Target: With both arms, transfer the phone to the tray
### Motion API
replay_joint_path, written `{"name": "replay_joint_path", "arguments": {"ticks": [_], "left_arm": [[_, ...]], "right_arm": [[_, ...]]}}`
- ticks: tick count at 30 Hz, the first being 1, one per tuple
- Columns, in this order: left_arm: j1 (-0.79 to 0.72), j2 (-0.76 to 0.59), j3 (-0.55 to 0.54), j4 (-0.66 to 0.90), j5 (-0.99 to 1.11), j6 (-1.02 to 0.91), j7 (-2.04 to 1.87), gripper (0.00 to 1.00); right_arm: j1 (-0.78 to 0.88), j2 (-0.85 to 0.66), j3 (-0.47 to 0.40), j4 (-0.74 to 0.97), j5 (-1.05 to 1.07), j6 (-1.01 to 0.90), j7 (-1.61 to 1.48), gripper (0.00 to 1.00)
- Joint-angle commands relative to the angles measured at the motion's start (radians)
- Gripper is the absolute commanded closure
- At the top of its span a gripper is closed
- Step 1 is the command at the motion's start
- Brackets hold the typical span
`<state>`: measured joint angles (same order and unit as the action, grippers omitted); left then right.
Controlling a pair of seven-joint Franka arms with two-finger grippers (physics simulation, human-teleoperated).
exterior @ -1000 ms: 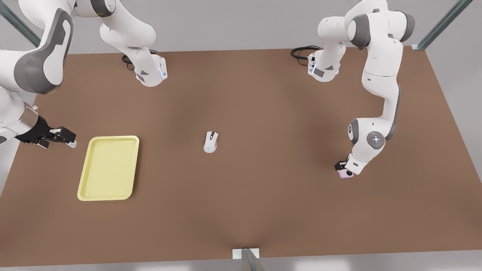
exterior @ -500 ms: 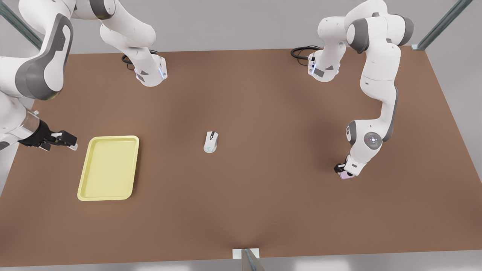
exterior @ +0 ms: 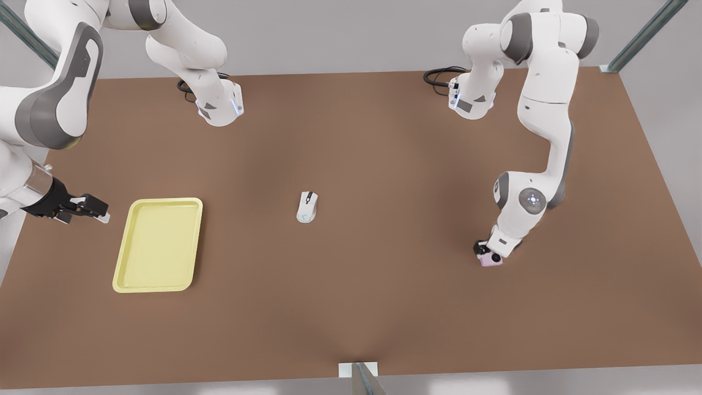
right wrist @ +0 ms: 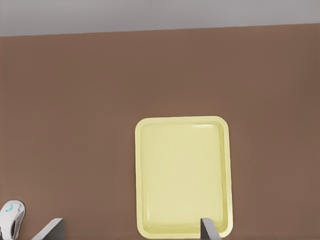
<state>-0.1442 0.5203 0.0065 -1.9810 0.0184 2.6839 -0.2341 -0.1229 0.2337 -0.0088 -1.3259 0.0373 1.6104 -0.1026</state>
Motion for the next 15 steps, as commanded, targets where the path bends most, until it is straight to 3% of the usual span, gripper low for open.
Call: {"name": "replay_joint_path", "arguments": {"ticks": [1, 6, 12, 15], "left_arm": [[-0.051, -0.013, -0.007, 0.007, -0.006, -0.091, -0.082, 0.28], [-0.245, 0.017, -0.007, 0.158, -0.005, -0.248, -0.332, 0.28], [-0.492, 0.257, -0.005, 0.542, -0.003, -0.345, -0.579, 0.28], [-0.575, 0.352, -0.005, 0.663, -0.002, -0.358, -0.594, 0.28]], "right_arm": [[0.003, -0.002, 0.001, -0.001, 0.003, -0.006, -0.002, 0.0], [-0.023, -0.004, -0.003, 0.001, 0.053, -0.043, -0.003, 0.0], [-0.023, -0.019, 0.009, 0.024, 0.049, -0.041, -0.009, 0.0], [-0.021, -0.005, 0.01, 0.022, 0.042, -0.037, -0.008, 0.0]]}}
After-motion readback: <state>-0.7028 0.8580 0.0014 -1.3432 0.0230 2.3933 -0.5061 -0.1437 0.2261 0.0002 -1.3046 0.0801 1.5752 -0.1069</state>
